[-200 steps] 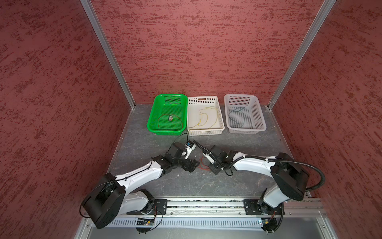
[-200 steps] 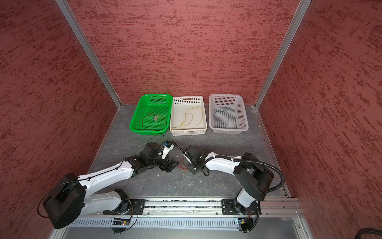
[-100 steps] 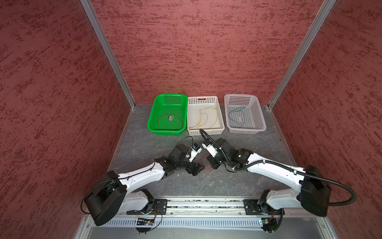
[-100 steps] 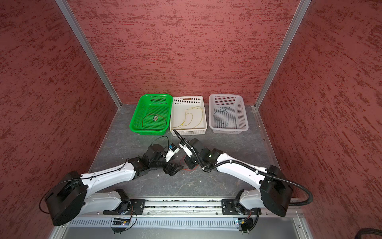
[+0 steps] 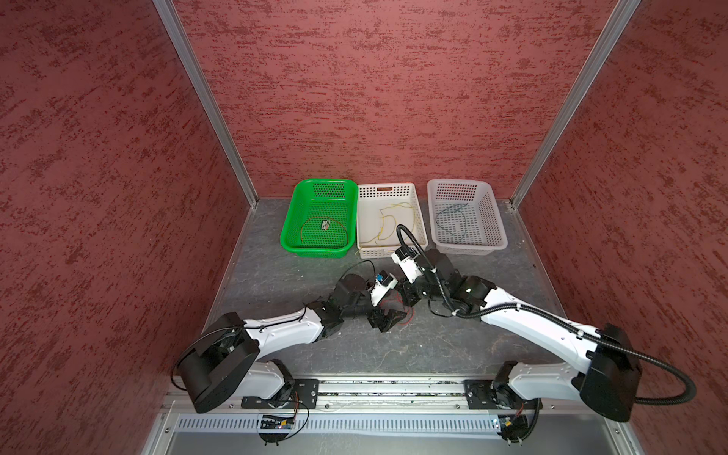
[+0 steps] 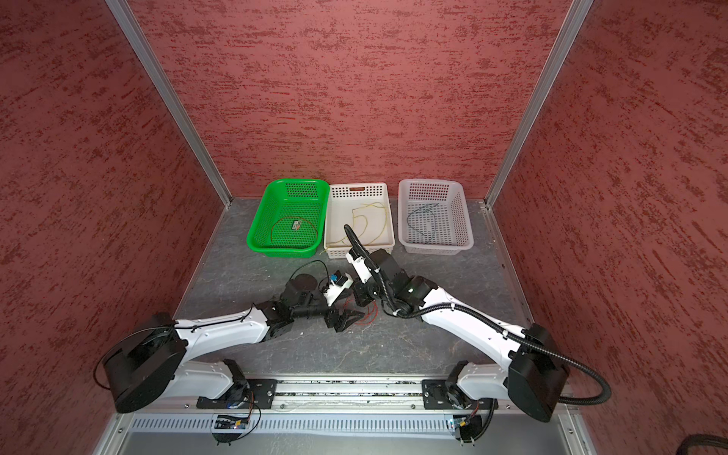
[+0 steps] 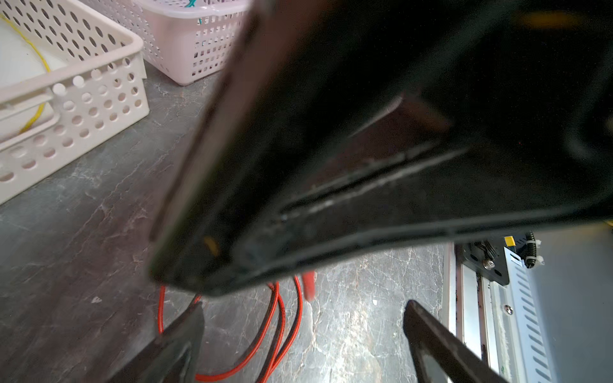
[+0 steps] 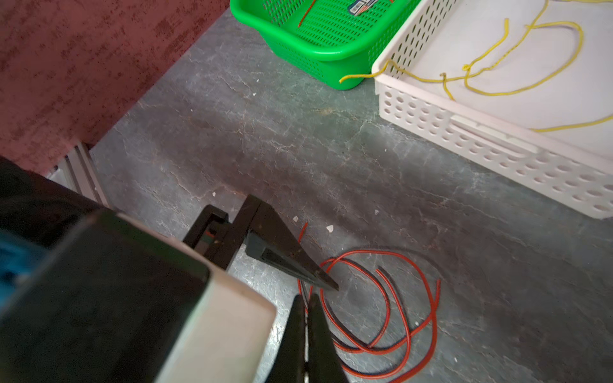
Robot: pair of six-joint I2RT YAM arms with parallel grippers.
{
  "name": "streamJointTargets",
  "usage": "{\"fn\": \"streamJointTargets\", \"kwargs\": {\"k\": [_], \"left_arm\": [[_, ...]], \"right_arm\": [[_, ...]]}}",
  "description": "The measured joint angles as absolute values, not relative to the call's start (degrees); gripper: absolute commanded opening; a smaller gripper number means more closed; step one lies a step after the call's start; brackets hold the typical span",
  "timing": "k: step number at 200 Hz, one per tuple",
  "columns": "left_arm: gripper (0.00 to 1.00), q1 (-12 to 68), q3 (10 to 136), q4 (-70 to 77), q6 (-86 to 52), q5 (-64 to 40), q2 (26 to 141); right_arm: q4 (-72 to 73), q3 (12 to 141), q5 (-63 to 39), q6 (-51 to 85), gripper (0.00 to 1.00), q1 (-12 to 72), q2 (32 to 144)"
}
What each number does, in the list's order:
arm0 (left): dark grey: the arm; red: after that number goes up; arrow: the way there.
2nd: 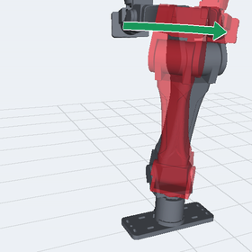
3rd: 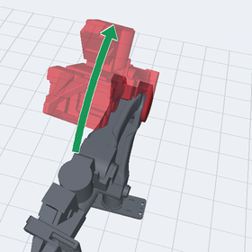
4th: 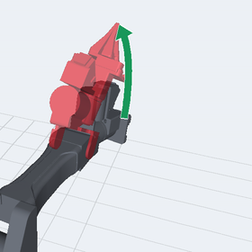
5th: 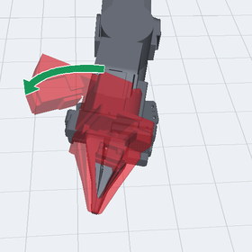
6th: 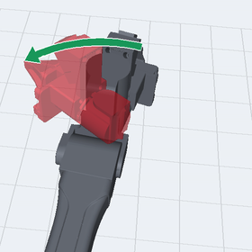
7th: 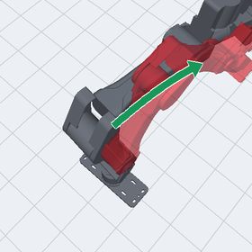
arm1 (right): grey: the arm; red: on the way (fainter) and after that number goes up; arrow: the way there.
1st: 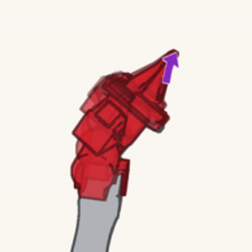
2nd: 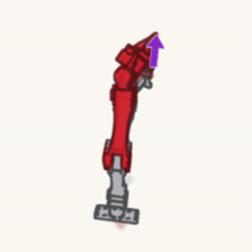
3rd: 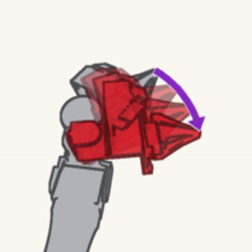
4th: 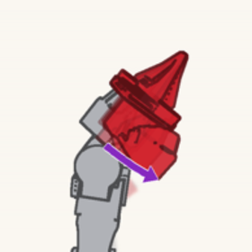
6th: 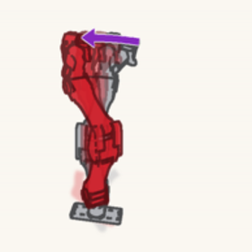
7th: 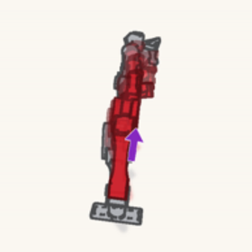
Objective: Untangle and sort cables by color
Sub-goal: Place the cable into the container.
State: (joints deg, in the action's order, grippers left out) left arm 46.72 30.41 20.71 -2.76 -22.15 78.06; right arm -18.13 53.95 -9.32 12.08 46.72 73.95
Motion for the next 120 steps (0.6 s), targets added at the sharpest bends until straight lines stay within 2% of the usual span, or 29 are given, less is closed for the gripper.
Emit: {"fn": "streamJointTargets", "kwargs": {"k": [19, 41, 70, 99, 120], "left_arm": [[0.78, 46.65, 30.35, 24.47, -3.44, -21.76, 79.79], [0.71, 46.59, 30.30, 27.11, -3.92, -20.88, 80.36], [0.52, 45.82, 30.33, 29.63, -4.40, -19.88, 80.79], [0.40, 44.82, 30.50, 30.50, -4.86, -19.55, 81.78], [0.23, 44.36, 30.74, 30.52, -5.37, -19.94, 81.91]], "right_arm": [[-17.30, 53.95, -9.32, 13.32, 0.00, 46.19, 74.19], [-16.45, 53.95, -9.34, 14.26, 0.00, 46.04, 74.19], [-15.18, 53.91, -10.98, 14.81, 0.00, 46.35, 74.19], [-13.96, 53.49, -12.08, 15.25, 0.00, 46.46, 74.02], [-13.43, 52.95, -12.25, 15.44, 0.00, 46.44, 73.49]]}}
